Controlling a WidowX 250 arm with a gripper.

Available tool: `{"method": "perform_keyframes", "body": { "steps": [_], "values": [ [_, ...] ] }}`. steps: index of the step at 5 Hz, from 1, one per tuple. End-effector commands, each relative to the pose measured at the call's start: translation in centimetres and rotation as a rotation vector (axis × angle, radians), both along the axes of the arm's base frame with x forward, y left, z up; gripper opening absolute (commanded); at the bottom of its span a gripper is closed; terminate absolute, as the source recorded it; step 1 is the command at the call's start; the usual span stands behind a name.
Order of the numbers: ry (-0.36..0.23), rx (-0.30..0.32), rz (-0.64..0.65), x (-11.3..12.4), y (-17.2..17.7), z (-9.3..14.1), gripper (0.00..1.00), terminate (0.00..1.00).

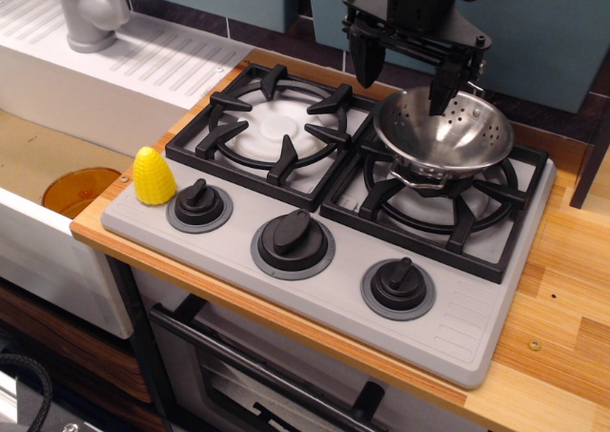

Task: End effector reaching pot or pan

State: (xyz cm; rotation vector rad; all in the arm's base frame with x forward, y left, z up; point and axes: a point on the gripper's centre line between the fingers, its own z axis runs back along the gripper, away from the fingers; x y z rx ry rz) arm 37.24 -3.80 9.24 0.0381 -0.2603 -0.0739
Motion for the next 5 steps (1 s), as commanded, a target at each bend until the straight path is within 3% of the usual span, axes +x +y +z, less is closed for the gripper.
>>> {"method": "perform_keyframes", "body": {
  "steps": [1, 2, 4, 5],
  "values": [
    [-0.08, -0.028, 0.013, 0.0, 0.7, -0.9, 1.0, 0.0],
    [-0.072, -0.06, 0.017, -0.6, 0.5, -2.0, 1.0, 0.0],
    [-0.072, -0.06, 0.017, -0.6, 0.5, -2.0, 1.0, 0.0],
    [-0.072, -0.06, 0.017, -0.6, 0.5, -2.0, 1.0, 1.0]
  ]
}}
